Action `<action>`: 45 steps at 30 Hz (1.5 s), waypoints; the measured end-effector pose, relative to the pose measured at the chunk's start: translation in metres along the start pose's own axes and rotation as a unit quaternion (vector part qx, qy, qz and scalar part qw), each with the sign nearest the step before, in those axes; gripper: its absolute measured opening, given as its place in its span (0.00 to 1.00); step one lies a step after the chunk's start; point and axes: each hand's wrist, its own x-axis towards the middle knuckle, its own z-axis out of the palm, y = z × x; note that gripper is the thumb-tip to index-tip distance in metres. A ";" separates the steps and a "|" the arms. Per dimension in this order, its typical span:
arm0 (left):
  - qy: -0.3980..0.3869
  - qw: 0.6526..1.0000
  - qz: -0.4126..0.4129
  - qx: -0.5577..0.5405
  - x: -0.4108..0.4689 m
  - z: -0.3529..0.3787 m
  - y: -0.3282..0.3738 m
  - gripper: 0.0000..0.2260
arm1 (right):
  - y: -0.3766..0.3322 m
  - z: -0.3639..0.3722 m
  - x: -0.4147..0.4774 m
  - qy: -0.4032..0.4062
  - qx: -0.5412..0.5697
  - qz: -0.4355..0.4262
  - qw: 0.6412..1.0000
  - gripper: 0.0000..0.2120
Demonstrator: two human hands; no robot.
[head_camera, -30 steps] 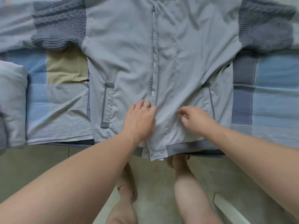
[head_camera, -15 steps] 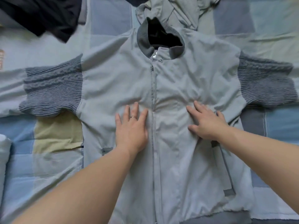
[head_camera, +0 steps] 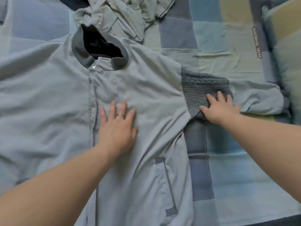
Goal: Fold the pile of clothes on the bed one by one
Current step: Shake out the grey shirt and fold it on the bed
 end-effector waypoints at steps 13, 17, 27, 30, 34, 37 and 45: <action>-0.031 0.985 0.165 -0.043 0.107 0.019 0.280 0.32 | 0.228 0.025 0.070 0.050 0.362 0.119 0.923 0.37; -0.068 0.990 0.124 -0.021 0.126 0.035 0.307 0.31 | 0.248 0.029 0.099 0.060 0.529 0.174 0.829 0.44; -0.145 0.978 0.100 -0.116 0.132 0.008 0.305 0.26 | 0.256 0.039 0.141 0.094 0.848 0.269 0.446 0.43; -0.143 0.931 0.047 -0.331 0.128 -0.019 0.301 0.18 | 0.240 0.017 0.114 0.090 0.858 0.232 0.449 0.46; -0.125 0.738 -0.083 -0.658 0.113 -0.069 0.286 0.15 | 0.173 -0.041 0.020 0.183 0.651 0.018 0.737 0.52; -0.190 0.587 -0.102 -0.780 0.097 -0.109 0.253 0.21 | 0.107 -0.070 -0.043 0.156 0.572 -0.160 0.789 0.52; -0.105 0.502 -0.146 -0.846 0.017 -0.176 0.060 0.26 | -0.079 -0.123 -0.146 -0.142 0.595 -0.327 0.720 0.43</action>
